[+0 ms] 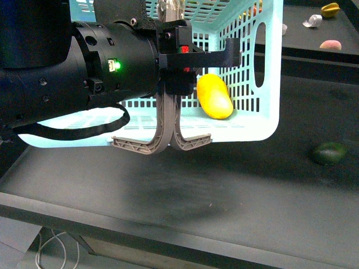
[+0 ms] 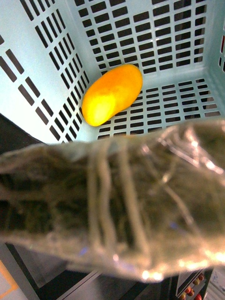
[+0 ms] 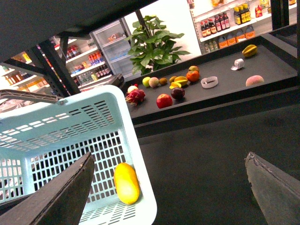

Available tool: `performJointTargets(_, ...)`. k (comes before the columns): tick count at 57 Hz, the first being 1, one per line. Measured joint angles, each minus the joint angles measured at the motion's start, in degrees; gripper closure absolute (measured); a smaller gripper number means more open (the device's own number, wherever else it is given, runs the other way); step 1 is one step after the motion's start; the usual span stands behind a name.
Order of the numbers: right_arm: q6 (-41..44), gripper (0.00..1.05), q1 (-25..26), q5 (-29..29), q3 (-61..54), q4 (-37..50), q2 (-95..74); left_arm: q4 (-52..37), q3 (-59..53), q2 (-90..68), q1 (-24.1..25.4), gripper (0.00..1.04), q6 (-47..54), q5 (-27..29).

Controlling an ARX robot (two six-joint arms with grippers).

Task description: Pick mango with right arm and hold basket with left

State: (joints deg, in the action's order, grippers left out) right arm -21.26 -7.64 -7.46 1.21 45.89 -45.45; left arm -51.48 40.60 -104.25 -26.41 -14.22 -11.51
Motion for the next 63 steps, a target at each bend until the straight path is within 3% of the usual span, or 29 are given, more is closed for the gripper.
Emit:
performJointTargets(10,1.64,0.11,0.09,0.07,0.0,-0.81,0.2,0.0,0.0,0.0,0.0,1.01,0.0,-0.11)
performJointTargets(16,12.76,0.3,1.11,1.22,-0.55,-5.79,3.74,0.0,0.02,0.0,0.0,1.01,0.09,-0.09)
performJointTargets(21,17.07,0.44,3.06,4.15,-0.68,-9.01,7.28,0.0,0.0,0.0,0.0,1.01,0.04,-0.07)
performJointTargets(28,19.52,0.62,6.95,7.06,-0.87,-12.81,11.74,0.0,0.02,0.0,0.0,1.01,0.02,-0.02)
performJointTargets(42,20.85,1.03,7.5,7.48,-0.92,-20.26,19.67,0.0,0.02,0.0,0.0,1.01,0.02,-0.04)
performJointTargets(63,21.05,1.03,7.52,7.52,-0.92,-28.24,27.96,0.0,0.02,0.0,0.0,1.01,0.02,-0.04)
